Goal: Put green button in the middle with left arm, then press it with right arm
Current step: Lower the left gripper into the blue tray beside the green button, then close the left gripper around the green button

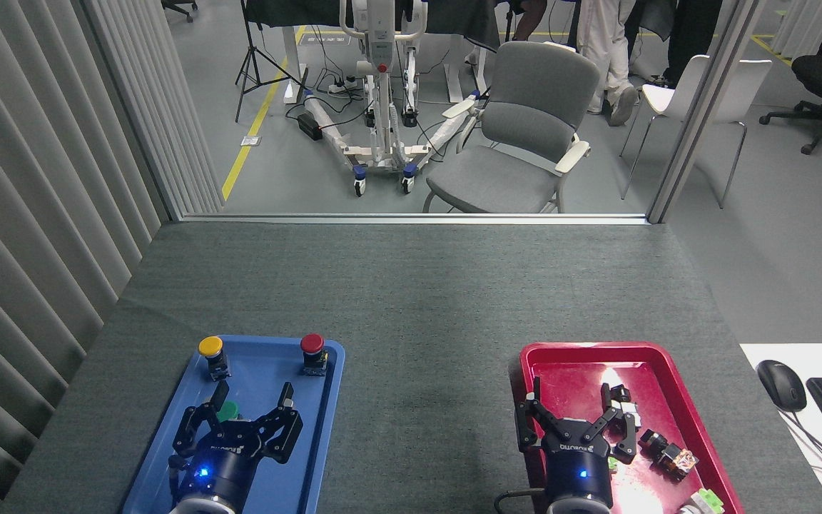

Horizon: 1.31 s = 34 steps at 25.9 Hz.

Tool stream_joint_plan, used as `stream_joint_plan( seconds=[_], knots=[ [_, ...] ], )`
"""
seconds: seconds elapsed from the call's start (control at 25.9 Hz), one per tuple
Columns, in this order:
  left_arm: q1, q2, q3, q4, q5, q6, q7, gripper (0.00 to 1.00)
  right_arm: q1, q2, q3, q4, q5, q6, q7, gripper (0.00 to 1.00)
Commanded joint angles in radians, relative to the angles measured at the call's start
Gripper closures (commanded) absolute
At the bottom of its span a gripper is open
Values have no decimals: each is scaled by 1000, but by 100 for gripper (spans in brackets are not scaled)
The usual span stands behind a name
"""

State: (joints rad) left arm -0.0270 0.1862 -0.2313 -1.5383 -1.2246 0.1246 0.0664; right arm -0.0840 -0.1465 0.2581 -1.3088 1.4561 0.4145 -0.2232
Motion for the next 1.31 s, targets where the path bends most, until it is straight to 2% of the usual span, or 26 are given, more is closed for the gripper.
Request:
stream_joint_plan(
  seconds=[0.0,0.27,0.54,0.77,0.89,1.01,1.12,1.28],
  knots=[
    [-5,1,1,7,2,-30,3,0,-7,-4,0,0,-2,-5,-1,0],
    [-8,-4,1,15,7,-72,-25,0,-7,4,-3,0,-5,4,4,0],
    [-10,9,18,7,8,-71,-143,0,1,-1,-17,-1,0,6,2,0],
    [4,7,47,6,8,-63,-146,0,-2,4,-19,-1,-3,1,2,0],
    [25,6,83,6,5,-34,-191,0,-8,1,-30,-1,-11,6,10,0],
    [68,6,130,-12,8,-20,-223,0,0,-1,-71,-1,-77,0,10,0],
    [116,-2,164,-17,11,-22,-201,0,4,-2,-66,-3,-79,-3,2,0],
    [134,-13,165,-17,16,46,-223,0,4,-11,-62,-4,-71,-3,1,0]
  ],
)
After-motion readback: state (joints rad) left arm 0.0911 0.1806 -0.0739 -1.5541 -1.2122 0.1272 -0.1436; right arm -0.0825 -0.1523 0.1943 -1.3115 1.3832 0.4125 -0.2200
